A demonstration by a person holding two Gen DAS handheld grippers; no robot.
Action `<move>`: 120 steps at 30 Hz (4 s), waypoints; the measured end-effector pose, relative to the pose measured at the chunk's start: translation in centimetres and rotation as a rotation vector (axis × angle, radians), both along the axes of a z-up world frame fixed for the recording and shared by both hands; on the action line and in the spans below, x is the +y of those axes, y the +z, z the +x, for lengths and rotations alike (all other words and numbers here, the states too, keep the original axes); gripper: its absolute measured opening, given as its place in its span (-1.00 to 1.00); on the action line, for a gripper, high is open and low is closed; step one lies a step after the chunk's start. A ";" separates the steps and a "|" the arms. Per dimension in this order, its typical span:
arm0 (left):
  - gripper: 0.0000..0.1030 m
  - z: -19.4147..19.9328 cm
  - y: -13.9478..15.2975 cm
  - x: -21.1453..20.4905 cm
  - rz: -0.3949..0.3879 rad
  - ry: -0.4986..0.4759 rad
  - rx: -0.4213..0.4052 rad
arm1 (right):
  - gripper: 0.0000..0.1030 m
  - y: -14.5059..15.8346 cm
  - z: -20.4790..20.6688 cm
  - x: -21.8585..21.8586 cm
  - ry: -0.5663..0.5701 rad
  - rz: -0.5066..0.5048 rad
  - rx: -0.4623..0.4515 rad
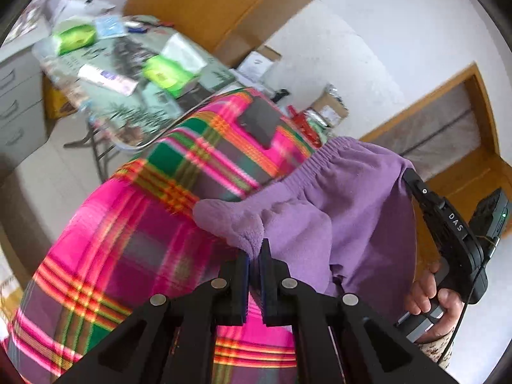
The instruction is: Fold clothes
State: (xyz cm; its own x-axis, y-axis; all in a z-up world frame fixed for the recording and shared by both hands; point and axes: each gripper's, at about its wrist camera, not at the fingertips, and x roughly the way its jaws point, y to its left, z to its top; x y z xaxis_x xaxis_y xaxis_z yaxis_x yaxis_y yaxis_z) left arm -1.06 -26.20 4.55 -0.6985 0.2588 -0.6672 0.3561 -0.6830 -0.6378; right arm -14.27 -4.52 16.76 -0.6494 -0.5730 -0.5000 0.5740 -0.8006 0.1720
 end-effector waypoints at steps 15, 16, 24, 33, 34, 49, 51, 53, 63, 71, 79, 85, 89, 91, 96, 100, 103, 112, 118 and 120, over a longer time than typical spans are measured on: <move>-0.89 1.4 -2.4 1.3 -0.013 -0.016 -0.059 | -0.51 -4.4 0.9 6.0 -0.027 -0.006 -0.212; -0.89 1.6 -2.5 1.4 -0.002 -0.021 -0.058 | -0.50 -4.5 1.5 7.3 -0.033 -0.022 -0.216; -0.84 2.9 -2.1 3.4 0.024 -0.086 -0.046 | -0.45 -5.9 8.5 18.3 -0.187 -0.030 -0.195; -0.65 4.7 0.3 7.5 -0.073 -0.214 0.022 | -0.44 -10.0 15.6 28.5 -0.470 -0.070 -0.236; -0.56 4.8 0.5 8.1 -0.082 -0.237 0.026 | -0.42 -10.7 16.1 29.4 -0.491 -0.076 -0.251; -0.44 2.3 1.0 21.9 -0.395 -0.645 0.104 | -0.07 -14.9 18.9 32.9 -0.547 -0.308 -0.366; -0.40 2.3 0.8 23.6 -0.461 -0.698 0.129 | -0.05 -14.9 18.8 32.4 -0.531 -0.289 -0.351; -0.40 1.8 0.0 25.2 -0.541 -0.741 0.101 | 0.00 -14.9 18.6 31.8 -0.525 -0.259 -0.346; -0.40 -0.5 -0.9 28.5 -0.765 -0.748 0.064 | 0.02 -15.4 17.0 29.3 -0.506 -0.120 -0.320; -0.89 -2.4 0.4 27.3 -0.662 -0.708 0.094 | -0.58 -15.2 16.5 28.4 -0.478 -0.061 -0.275; -0.92 -3.6 3.1 24.5 -0.549 -0.611 0.153 | -0.84 -10.5 14.8 27.0 -0.508 -0.019 -0.126; -0.92 -4.4 4.8 22.0 -0.500 -0.531 0.186 | -0.85 -4.9 13.1 24.3 -0.482 0.027 0.048; -0.92 -4.6 5.7 20.0 -0.481 -0.466 0.204 | -0.85 -1.2 11.9 22.0 -0.448 0.037 0.167; -0.94 -4.5 6.1 18.8 -0.475 -0.425 0.212 | -0.85 0.5 11.1 20.2 -0.415 0.043 0.217; -0.99 -4.2 6.7 15.3 -0.479 -0.302 0.223 | -0.85 2.5 9.9 15.9 -0.345 0.081 0.326; -0.99 -4.6 5.4 14.7 -0.462 -0.334 0.173 | -0.86 1.2 8.7 11.8 -0.196 0.130 0.295; -0.99 -4.3 4.2 15.8 -0.468 -0.392 0.154 | -0.86 -1.3 7.8 10.0 -0.132 0.190 0.223; -0.63 -4.4 3.3 18.3 -0.475 -0.487 0.146 | -0.52 -5.4 8.2 15.4 -0.173 0.095 -0.003; -0.52 -4.4 3.2 20.7 -0.532 -0.549 0.144 | -0.20 -8.7 11.4 20.8 -0.305 0.012 -0.095; -0.51 -4.6 3.0 21.6 -0.566 -0.565 0.135 | -0.06 -10.6 12.0 22.4 -0.338 -0.002 -0.153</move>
State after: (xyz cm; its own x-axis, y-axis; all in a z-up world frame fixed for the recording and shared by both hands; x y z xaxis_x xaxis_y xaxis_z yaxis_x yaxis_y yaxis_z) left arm -5.68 -4.62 7.57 -0.6470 0.2453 -0.7219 -0.1944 -0.9686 -0.1549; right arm -2.28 17.90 6.17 -0.7203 -0.3395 -0.6049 0.2444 -0.9403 0.2368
